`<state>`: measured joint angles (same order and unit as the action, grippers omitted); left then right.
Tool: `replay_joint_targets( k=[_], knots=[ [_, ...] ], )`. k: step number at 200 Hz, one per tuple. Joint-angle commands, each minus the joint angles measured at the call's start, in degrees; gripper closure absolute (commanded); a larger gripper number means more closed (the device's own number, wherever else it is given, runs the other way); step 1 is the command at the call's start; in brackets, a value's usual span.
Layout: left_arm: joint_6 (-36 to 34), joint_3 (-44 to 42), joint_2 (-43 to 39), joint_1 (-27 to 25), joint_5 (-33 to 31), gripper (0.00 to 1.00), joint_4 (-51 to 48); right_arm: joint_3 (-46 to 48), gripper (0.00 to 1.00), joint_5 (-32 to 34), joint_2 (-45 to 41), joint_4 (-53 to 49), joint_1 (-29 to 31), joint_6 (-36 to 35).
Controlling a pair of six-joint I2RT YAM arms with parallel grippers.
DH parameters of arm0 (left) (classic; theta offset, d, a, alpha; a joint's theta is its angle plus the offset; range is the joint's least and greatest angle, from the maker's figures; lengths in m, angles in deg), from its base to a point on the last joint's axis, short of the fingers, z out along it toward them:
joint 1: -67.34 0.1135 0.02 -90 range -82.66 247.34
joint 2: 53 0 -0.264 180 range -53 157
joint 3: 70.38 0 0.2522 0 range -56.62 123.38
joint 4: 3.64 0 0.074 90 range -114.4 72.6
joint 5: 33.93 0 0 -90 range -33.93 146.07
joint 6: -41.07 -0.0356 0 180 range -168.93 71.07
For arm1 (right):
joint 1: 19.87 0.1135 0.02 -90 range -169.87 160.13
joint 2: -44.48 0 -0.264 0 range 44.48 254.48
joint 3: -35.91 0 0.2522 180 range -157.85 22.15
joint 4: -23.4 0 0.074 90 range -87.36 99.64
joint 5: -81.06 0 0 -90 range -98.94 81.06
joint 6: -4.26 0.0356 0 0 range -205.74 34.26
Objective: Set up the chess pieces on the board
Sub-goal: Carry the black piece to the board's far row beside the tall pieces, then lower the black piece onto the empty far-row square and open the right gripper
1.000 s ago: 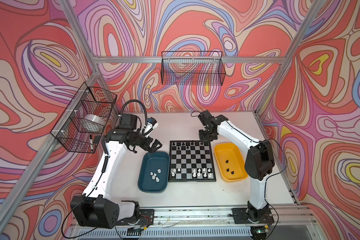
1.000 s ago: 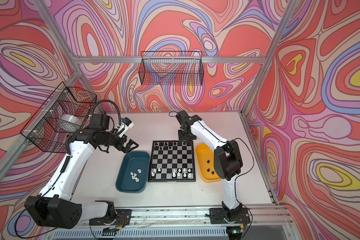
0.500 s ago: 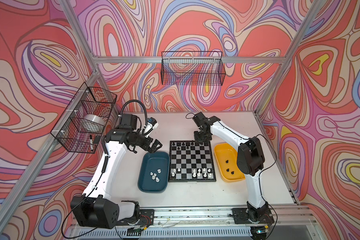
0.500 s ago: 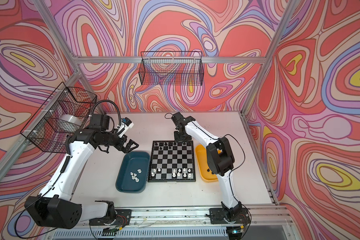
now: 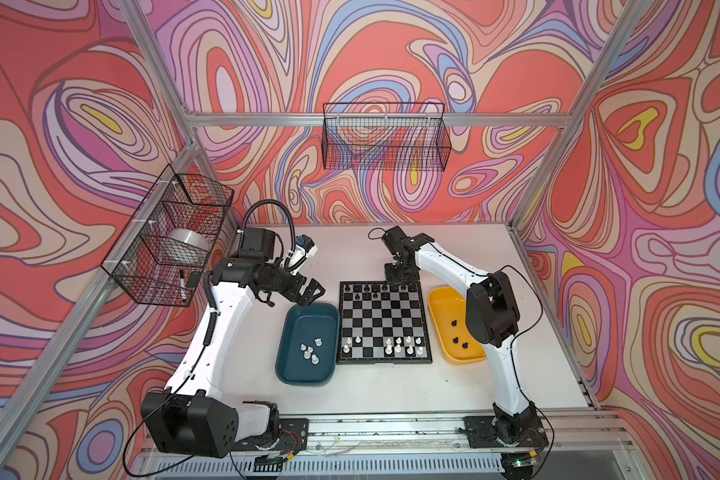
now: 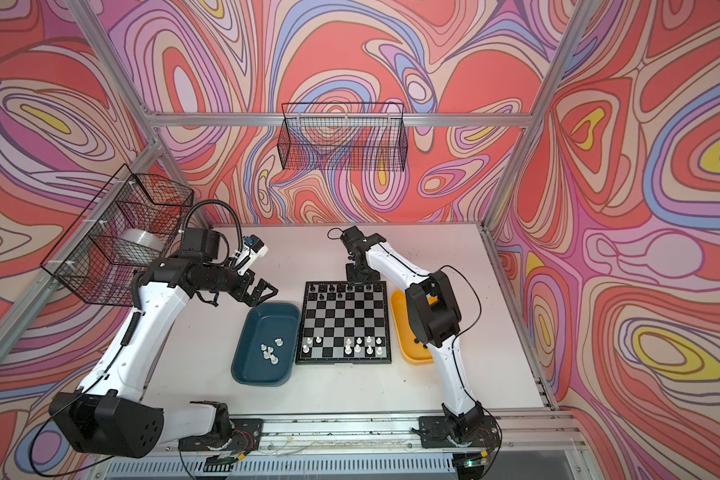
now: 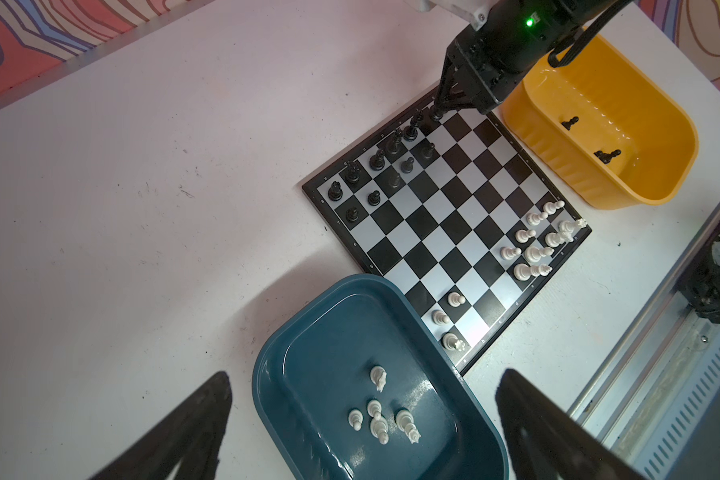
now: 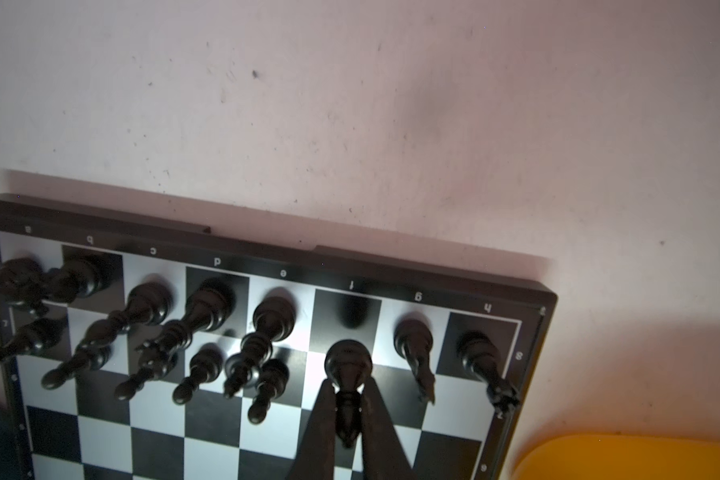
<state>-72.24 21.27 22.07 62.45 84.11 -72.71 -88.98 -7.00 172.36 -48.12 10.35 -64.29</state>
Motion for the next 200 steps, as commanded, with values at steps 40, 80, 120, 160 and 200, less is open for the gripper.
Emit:
replay_joint_targets(
  k=[40,80,120,160,200],
  knots=[
    [0.25,-0.19,-0.89,-0.21,0.28,0.00,-1.47,-2.25,0.89,0.26,3.26,-0.27,0.40,-0.89],
    [0.27,-0.19,-0.80,-0.21,0.29,0.00,-1.43,-2.86,0.89,0.52,3.76,-0.60,0.42,-1.16],
    [0.28,-0.19,-0.89,-0.21,0.27,0.00,-1.47,-2.95,0.86,0.48,3.96,-0.66,0.46,-1.24],
    [0.27,-0.19,-0.98,-0.21,0.27,0.00,-1.56,-3.70,0.85,0.40,4.53,-1.04,0.46,-1.45],
    [0.21,-0.28,-1.06,-0.21,0.12,0.00,-1.56,-4.09,0.81,0.78,4.38,-1.22,0.45,-1.59]
  ],
)
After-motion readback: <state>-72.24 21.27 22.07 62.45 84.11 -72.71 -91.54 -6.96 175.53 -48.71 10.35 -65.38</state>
